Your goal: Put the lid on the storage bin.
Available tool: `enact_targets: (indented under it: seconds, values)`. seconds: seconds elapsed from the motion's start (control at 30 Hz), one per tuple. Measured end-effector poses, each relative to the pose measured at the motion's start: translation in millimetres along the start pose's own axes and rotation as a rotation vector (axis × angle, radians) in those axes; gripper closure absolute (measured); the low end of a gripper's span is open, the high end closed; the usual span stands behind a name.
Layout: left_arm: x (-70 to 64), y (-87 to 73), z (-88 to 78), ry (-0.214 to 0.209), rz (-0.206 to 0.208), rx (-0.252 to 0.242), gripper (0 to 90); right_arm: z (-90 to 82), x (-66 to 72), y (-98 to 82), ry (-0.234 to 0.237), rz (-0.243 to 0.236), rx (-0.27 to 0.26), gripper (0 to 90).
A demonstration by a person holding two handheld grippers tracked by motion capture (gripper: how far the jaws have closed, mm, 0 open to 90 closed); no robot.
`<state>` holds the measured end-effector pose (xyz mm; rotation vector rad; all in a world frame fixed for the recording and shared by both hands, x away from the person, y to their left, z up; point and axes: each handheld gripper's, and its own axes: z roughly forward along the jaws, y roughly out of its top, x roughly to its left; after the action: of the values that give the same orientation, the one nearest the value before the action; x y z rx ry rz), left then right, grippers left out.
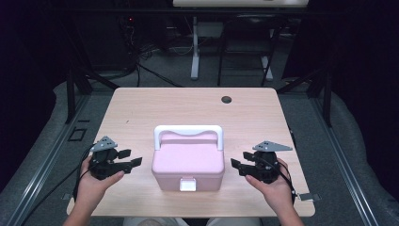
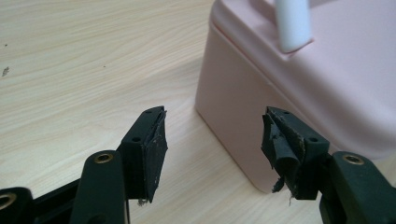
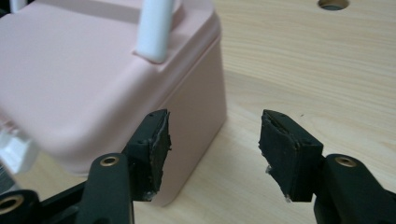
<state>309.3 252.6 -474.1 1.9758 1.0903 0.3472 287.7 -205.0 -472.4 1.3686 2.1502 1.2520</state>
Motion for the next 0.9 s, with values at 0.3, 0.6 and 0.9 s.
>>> enact_targets:
  seconds: [0.3, 0.6, 0.9]
  values:
    - [12.0, -13.9, 9.2, 0.034, -0.030, -0.002, 40.1, 8.8, -16.6, -10.3, -0.060, 0.041, -0.025, 42.1]
    - [21.2, -28.1, 17.9, 0.070, -0.060, -0.015, 41.0, 19.2, -25.4, -25.6, -0.095, 0.040, -0.003, 42.0]
    - [18.5, -37.6, 26.3, 0.063, -0.053, 0.000, 41.0, 25.7, -29.5, -35.2, -0.110, 0.038, -0.031, 41.9]
